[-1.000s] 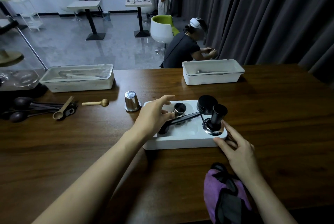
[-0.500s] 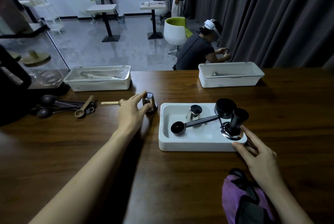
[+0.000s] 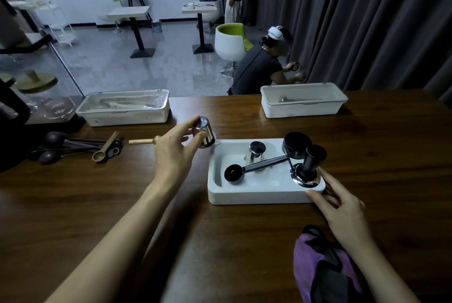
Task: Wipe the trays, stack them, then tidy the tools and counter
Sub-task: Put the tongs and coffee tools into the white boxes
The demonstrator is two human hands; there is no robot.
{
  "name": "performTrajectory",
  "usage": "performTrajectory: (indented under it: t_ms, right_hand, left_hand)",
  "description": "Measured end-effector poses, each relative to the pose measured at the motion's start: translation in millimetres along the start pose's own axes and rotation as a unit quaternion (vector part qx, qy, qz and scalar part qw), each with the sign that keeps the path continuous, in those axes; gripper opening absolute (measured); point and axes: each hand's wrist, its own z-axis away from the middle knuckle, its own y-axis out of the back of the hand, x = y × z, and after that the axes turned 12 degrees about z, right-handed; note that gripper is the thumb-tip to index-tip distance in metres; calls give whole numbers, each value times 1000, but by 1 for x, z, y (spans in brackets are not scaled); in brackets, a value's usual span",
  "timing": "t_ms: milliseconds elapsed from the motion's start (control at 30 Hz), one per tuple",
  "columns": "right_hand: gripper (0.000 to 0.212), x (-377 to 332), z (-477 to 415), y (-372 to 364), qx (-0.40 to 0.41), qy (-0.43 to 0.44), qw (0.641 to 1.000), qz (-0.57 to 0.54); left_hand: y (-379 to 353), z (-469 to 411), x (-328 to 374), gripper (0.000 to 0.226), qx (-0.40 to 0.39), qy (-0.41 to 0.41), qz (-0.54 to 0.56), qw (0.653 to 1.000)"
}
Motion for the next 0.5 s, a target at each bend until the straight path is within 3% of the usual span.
performTrajectory:
  t_ms: [200,500]
  right_hand:
    - [64,4,0,-1,-5,-9,1000,1]
    - [65,1,1,-1,2,-5,1000,-5]
  left_hand:
    - [-16,41,48,41,-94,-26,64,993]
    - [-46,68,48,39,-174,-37,31,984]
